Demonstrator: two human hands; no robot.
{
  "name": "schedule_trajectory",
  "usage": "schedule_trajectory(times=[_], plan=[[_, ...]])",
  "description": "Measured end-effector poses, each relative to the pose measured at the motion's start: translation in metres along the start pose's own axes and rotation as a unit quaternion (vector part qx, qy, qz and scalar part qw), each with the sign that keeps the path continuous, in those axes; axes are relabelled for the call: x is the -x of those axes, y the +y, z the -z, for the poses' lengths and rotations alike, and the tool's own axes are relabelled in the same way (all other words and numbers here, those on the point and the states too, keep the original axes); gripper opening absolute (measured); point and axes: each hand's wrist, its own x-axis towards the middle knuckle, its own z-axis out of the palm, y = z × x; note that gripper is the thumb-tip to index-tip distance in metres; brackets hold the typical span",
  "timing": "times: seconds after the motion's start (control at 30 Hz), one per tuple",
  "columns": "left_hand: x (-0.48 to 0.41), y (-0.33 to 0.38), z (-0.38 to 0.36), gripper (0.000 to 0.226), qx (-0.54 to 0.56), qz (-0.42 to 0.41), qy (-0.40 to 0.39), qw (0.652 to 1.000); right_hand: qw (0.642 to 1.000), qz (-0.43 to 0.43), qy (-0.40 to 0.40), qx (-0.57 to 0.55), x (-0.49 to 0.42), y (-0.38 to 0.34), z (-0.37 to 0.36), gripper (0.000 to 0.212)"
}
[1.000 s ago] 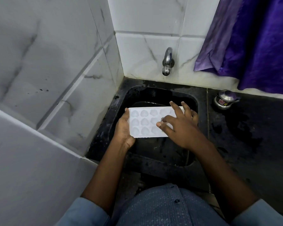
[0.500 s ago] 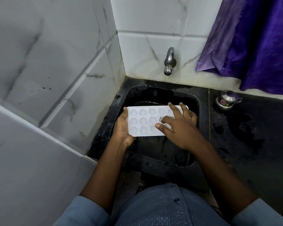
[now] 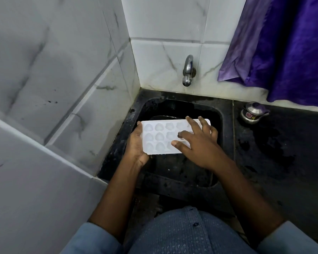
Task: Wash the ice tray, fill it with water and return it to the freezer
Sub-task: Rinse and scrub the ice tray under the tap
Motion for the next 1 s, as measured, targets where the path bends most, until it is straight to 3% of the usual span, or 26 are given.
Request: schedule_trajectory(times=[0.4, 0.53, 0.67, 1.0], plan=[[0.0052, 0.0019, -0.0004, 0.069, 0.002, -0.003, -0.003, 1.000, 1.000, -0.002, 0.011, 0.004, 0.0007, 0.0015, -0.0017, 0.053], [0.0044, 0.0012, -0.0013, 0.068, 0.010, -0.004, -0.002, 1.000, 1.000, 0.001, 0.014, 0.012, -0.0003, 0.0019, -0.0046, 0.071], [0.0035, 0.0020, -0.0022, 0.067, 0.007, -0.001, -0.009, 1.000, 1.000, 0.001, 0.010, 0.008, -0.0010, 0.0033, -0.0050, 0.057], [-0.0030, -0.0007, -0.0005, 0.070, -0.004, -0.001, 0.002, 1.000, 1.000, -0.001, 0.016, 0.006, -0.0031, 0.0034, -0.0033, 0.053]])
